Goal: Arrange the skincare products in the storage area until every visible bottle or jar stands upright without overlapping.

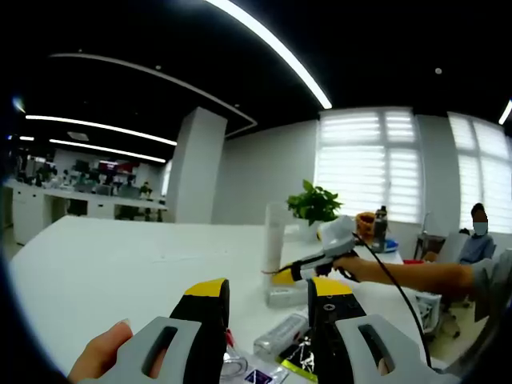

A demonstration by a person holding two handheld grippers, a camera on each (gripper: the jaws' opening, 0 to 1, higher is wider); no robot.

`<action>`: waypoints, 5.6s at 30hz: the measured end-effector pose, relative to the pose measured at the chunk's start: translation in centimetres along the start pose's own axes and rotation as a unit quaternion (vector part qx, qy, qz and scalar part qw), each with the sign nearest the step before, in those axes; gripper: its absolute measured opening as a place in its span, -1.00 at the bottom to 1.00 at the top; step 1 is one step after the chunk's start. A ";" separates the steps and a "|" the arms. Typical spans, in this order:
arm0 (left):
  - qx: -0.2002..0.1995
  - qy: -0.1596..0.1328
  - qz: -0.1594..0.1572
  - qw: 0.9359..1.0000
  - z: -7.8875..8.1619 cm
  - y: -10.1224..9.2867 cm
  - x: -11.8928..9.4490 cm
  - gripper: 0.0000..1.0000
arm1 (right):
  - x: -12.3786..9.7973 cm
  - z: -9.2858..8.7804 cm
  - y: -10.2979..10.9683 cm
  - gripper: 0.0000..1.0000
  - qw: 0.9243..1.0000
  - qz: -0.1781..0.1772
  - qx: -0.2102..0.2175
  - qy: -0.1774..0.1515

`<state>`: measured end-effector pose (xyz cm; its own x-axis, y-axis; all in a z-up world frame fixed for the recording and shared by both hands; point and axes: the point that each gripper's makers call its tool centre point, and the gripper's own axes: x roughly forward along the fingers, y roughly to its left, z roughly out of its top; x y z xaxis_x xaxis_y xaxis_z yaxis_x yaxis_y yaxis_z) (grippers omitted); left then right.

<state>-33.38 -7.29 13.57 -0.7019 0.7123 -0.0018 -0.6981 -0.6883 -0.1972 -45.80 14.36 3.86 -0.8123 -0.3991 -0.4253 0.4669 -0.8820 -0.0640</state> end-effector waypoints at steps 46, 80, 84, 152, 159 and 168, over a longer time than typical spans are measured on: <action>0.012 0.074 0.023 0.997 -3.1 0.9 0.4 -0.12 | 1.9 1.0 -1.8 -0.78 0.999 0.030 -0.036 -0.014; 0.048 0.206 0.158 0.965 -9.9 6.6 1.2 0.25 | -8.9 4.6 10.3 -0.56 0.967 0.162 -0.029 -0.196; 0.039 0.211 0.140 0.967 -10.2 6.2 1.6 0.06 | -9.4 4.7 11.7 -0.54 0.963 0.175 -0.030 -0.201; -0.020 0.443 0.147 0.884 -2.5 2.5 -0.7 -0.39 | -3.2 6.9 23.4 0.07 0.941 0.184 -0.221 -0.177; -0.019 0.463 0.151 0.873 -2.0 2.0 -0.7 -0.39 | -1.8 7.0 23.8 0.07 0.940 0.170 -0.239 -0.171; -0.018 0.476 0.157 0.865 -1.9 1.1 -0.7 -0.39 | -1.0 7.3 23.8 -0.06 0.942 0.162 -0.239 -0.171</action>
<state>-33.38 -8.23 11.47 -0.4092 0.2933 -0.8640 -0.4771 -0.8760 -0.0715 -36.45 -8.02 9.40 -0.6268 -0.7574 -0.1830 0.7477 -0.5185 -0.4148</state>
